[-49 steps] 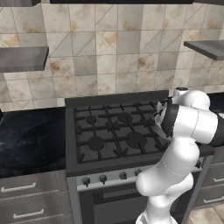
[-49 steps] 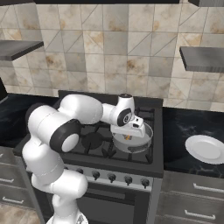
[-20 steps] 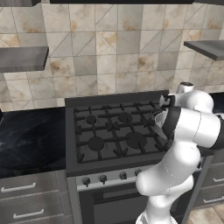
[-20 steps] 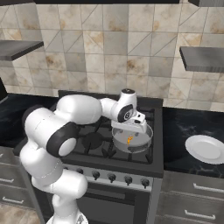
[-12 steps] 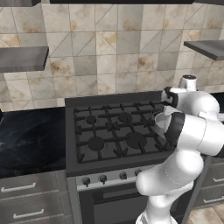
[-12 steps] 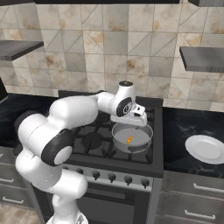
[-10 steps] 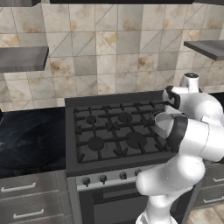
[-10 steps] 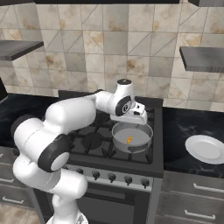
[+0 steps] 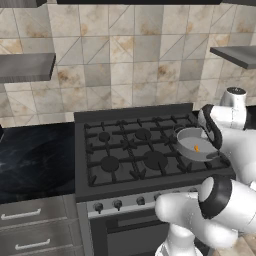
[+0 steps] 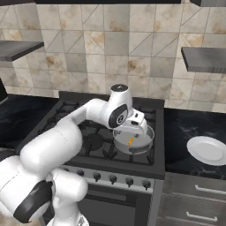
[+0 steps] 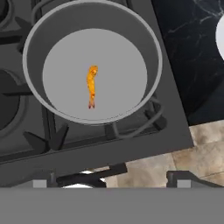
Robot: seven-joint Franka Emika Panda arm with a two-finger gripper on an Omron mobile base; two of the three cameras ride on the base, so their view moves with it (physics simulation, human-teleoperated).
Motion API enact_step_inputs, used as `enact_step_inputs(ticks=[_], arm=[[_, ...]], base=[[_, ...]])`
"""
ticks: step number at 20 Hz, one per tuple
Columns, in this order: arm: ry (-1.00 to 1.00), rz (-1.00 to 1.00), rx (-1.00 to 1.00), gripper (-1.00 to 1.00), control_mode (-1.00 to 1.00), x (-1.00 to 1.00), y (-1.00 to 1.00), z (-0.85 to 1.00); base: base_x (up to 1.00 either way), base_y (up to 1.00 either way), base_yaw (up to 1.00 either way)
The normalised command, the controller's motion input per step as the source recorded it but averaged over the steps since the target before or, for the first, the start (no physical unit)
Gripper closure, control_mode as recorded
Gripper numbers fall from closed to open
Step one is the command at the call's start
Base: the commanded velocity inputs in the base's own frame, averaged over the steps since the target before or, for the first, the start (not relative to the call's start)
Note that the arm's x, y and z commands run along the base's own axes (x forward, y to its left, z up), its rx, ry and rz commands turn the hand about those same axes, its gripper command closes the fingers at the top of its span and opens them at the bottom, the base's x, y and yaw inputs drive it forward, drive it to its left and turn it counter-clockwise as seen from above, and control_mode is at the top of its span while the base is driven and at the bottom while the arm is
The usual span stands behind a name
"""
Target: Retrieve the frozen meat and place it in the pot on a burner. Then turn the burner on.
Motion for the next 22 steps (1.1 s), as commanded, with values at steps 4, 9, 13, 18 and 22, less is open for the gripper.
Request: enact_step_inputs(ticks=[4, 9, 13, 18, 22], arm=[[-0.32, 0.01, 0.00, -1.00, -1.00, -1.00, 0.00, 0.02], [-0.27, 0.06, -0.05, -1.00, -1.00, -0.97, 0.00, 0.02], [-0.31, 0.18, -0.21, -1.00, -1.00, -1.00, 0.00, 0.00], [-0.36, 0.20, -0.22, -1.00, -1.00, -0.87, 0.00, 0.00], [-0.24, 0.13, -0.17, -1.00, -1.00, -0.44, 0.00, 0.09]], base=[[0.00, 0.00, 0.00], [0.00, 0.00, 0.00], [0.00, 0.00, 0.00], [0.00, 0.00, 0.00], [0.00, 0.00, 0.00]])
